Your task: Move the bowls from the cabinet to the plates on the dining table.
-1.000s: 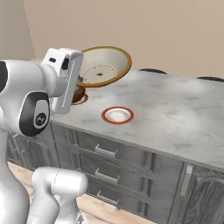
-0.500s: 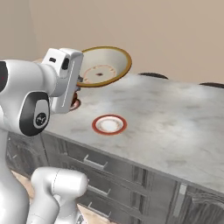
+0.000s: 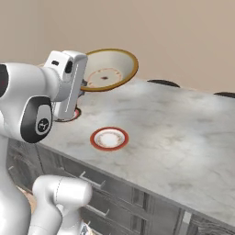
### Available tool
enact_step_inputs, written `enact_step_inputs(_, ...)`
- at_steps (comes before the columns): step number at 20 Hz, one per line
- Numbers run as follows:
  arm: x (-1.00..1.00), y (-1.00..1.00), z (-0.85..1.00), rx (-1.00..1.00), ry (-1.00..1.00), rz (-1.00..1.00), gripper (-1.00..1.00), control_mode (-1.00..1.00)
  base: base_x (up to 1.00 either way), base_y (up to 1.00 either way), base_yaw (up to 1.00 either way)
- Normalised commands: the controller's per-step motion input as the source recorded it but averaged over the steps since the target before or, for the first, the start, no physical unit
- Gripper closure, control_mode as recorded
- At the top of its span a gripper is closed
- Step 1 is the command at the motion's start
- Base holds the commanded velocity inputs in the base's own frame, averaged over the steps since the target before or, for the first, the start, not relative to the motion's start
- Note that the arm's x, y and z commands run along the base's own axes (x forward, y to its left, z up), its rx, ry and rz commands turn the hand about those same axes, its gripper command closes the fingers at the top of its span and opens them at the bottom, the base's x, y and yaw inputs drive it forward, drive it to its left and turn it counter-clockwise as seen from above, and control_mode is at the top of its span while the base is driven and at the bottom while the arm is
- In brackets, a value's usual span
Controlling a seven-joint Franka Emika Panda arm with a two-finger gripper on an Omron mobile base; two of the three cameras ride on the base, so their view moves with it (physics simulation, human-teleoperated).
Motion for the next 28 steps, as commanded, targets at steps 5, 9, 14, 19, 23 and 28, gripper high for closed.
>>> enact_step_inputs(5, 0.0, 0.0, 0.0, 0.0, 0.0, 0.0, 1.0, 1.0, 0.32, -0.32, 0.12)
enact_step_inputs(9, 0.0, 0.0, 0.0, 0.0, 0.0, 0.0, 1.0, 1.0, 0.33, -0.27, 0.11)
enact_step_inputs(14, 0.0, 0.0, 0.0, 0.0, 0.0, 0.0, 1.0, 1.0, 0.34, -0.26, 0.11)
enact_step_inputs(19, 0.0, 0.0, 0.0, 0.0, 0.0, 0.0, 1.0, 1.0, 0.36, -0.27, 0.1)
enact_step_inputs(23, 0.0, 0.0, 0.0, 0.0, 0.0, 0.0, 1.0, 1.0, 0.32, -0.21, 0.1)
enact_step_inputs(28, 0.0, 0.0, 0.0, 0.0, 0.0, 0.0, 1.0, 1.0, 0.04, -0.04, 0.05)
